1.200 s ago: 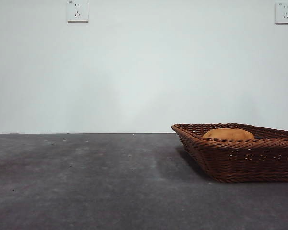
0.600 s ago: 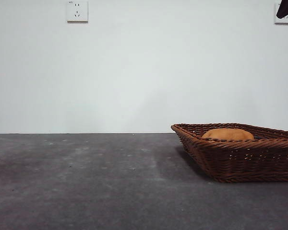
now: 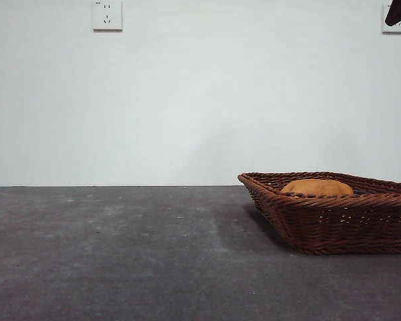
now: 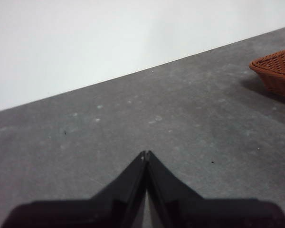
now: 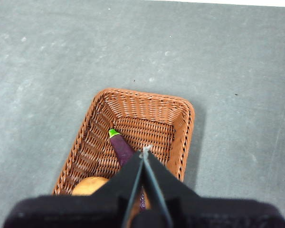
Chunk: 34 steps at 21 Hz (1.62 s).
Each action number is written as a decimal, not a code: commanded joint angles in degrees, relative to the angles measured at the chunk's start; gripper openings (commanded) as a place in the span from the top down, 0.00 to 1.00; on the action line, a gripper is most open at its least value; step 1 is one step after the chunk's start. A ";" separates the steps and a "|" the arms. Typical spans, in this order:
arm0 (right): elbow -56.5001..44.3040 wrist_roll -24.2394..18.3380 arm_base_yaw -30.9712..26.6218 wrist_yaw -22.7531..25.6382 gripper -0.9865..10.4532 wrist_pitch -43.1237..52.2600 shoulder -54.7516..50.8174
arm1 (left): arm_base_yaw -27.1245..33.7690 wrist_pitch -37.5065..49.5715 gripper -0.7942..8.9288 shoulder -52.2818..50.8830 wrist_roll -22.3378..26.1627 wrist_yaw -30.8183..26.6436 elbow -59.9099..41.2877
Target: Help me put the vegetables on the table into the basket
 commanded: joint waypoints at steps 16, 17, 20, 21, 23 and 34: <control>-0.11 -0.07 0.00 0.22 0.91 0.37 0.28 | -7.21 -1.20 0.92 -2.60 -9.66 -10.27 -5.22; -0.11 -0.07 0.00 0.22 0.91 0.37 0.28 | -7.21 -1.22 0.92 -2.45 -9.66 -10.27 -5.22; -0.11 -0.07 0.00 0.22 0.91 0.37 0.28 | -7.21 -1.22 0.92 -1.75 -9.66 -10.27 -5.22; -0.11 -0.09 0.00 0.22 0.91 0.37 0.28 | -7.21 -1.22 0.92 -1.53 -9.66 -10.27 -5.22; -0.11 -0.07 0.00 0.22 0.91 0.37 0.28 | -7.21 -1.22 0.92 -0.98 -9.66 -10.27 -5.22; -2.95 -0.46 0.07 5.11 0.91 0.76 -7.61 | -7.21 -1.22 0.92 0.63 -9.66 -10.27 -5.22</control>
